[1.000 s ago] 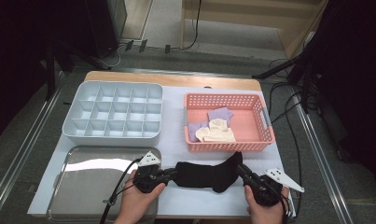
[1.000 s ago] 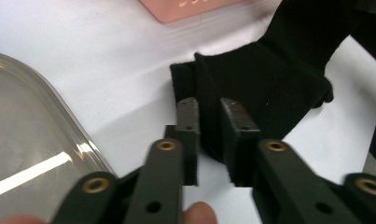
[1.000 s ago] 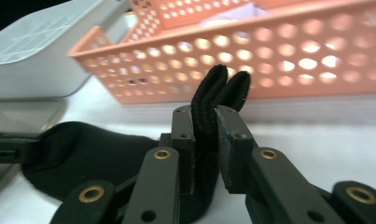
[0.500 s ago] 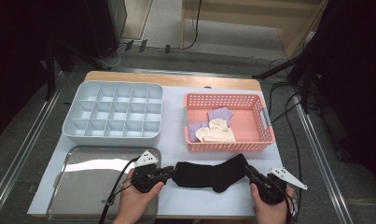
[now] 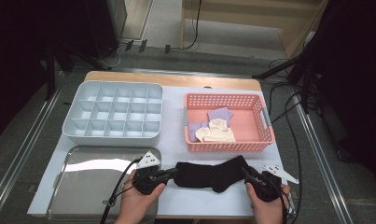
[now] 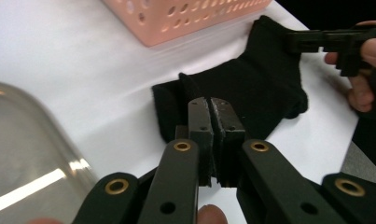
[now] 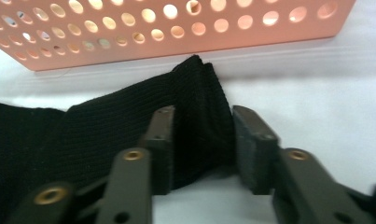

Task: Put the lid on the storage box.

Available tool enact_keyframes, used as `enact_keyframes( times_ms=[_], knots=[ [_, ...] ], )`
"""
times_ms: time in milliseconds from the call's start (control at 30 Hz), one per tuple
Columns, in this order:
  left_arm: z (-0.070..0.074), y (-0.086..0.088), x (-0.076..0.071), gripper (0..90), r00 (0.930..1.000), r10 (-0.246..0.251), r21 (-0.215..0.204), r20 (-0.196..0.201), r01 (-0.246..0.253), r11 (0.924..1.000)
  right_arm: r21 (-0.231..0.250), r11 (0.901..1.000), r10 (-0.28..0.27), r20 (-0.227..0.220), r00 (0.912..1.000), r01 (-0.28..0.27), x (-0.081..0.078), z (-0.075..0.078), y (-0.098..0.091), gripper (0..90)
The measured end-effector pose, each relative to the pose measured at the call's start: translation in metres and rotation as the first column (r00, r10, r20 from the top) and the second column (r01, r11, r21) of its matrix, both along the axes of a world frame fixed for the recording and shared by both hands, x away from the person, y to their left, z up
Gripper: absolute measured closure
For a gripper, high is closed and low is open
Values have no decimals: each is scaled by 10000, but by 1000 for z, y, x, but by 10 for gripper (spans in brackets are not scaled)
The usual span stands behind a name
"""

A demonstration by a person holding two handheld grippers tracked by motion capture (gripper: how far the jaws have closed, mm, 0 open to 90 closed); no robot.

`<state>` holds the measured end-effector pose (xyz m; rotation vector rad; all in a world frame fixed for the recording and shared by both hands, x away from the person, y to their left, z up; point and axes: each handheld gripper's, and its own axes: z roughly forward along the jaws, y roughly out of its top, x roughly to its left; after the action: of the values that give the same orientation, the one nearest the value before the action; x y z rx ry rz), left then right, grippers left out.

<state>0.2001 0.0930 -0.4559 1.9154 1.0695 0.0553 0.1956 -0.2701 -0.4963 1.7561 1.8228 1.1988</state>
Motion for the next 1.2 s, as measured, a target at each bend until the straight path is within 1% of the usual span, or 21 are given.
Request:
enact_keyframes(
  times_ms=[100,133,167,233,300,500,567,600,633,667,733,767,833,867,900,967,1000,1033,1067,1167,1200],
  knots=[
    [3,-8,-3,900,9997,-232,119,15,232,9997,400,9992,-18,-45,10000,20,-1,2,-1,752],
    [3,-12,-4,900,9996,-273,160,17,273,9995,469,9989,-19,64,10000,16,-1,4,-1,754],
    [2,-14,-4,900,9993,-373,192,-1,372,9991,471,9989,-12,190,9998,3,-2,5,-1,755],
    [2,-21,-6,900,9988,-489,233,-39,490,9985,463,9989,20,217,9998,-30,-2,7,0,754],
    [2,-29,-7,900,9979,-637,185,-80,638,9978,420,9991,73,392,9992,-89,-2,8,1,755],
    [-3,-59,-8,899,9951,-961,203,-230,965,9951,527,9984,164,704,9974,-201,-3,12,2,754],
    [-7,-69,-6,884,9945,-1006,388,-279,1017,9941,655,9976,176,691,9975,-221,-4,13,1,754],
    [-10,-76,-5,871,9951,-951,675,-253,966,9930,695,9973,196,747,9970,-248,-4,14,1,753],
    [-12,-80,-4,864,9957,-905,769,-217,919,9928,731,9970,211,802,9966,-270,-4,15,0,753],
    [-15,-84,-3,862,9953,-919,875,-295,942,9917,786,9966,197,790,9967,-260,-4,16,-1,752],
    [-22,-90,-2,868,9951,-894,1301,-425,942,9870,877,9959,143,820,9965,-215,-5,17,-2,752],
    [-24,-92,-2,873,9947,-909,1369,-474,966,9859,928,9955,132,876,9961,-213,-4,18,-3,751],
    [-24,-93,-3,887,9957,-835,1483,-409,887,9850,946,9954,82,975,9952,-175,-5,21,-5,752],
    [-23,-93,-3,885,9955,-829,1495,-451,887,9848,991,9949,90,973,9952,-187,-5,22,-6,752],
    [-22,-92,-3,877,9957,-798,1381,-474,856,9867,1059,9942,96,969,9952,-199,-5,22,-6,751],
    [-20,-92,-3,856,9945,-853,792,-613,900,9928,1059,9942,102,1004,9949,-209,-5,23,-4,752],
    [-19,-92,-3,846,9941,-896,667,-609,936,9934,1037,9943,128,996,9949,-231,-5,24,-2,752],
    [-18,-93,-4,837,9948,-872,626,-529,905,9939,1057,9940,181,1041,9944,-291,-5,25,-1,752],
    [-19,-95,-3,834,9948,-901,724,-471,933,9930,1072,9938,185,1027,9945,-296,-6,26,0,752],
    [-27,-100,0,840,9927,-968,948,-714,1033,9901,1098,9929,325,1232,9919,-461,-8,33,6,751],
    [-27,-100,0,858,9930,-930,895,-728,993,9910,1129,9924,348,1266,9913,-493,-9,35,9,751]
  ],
)
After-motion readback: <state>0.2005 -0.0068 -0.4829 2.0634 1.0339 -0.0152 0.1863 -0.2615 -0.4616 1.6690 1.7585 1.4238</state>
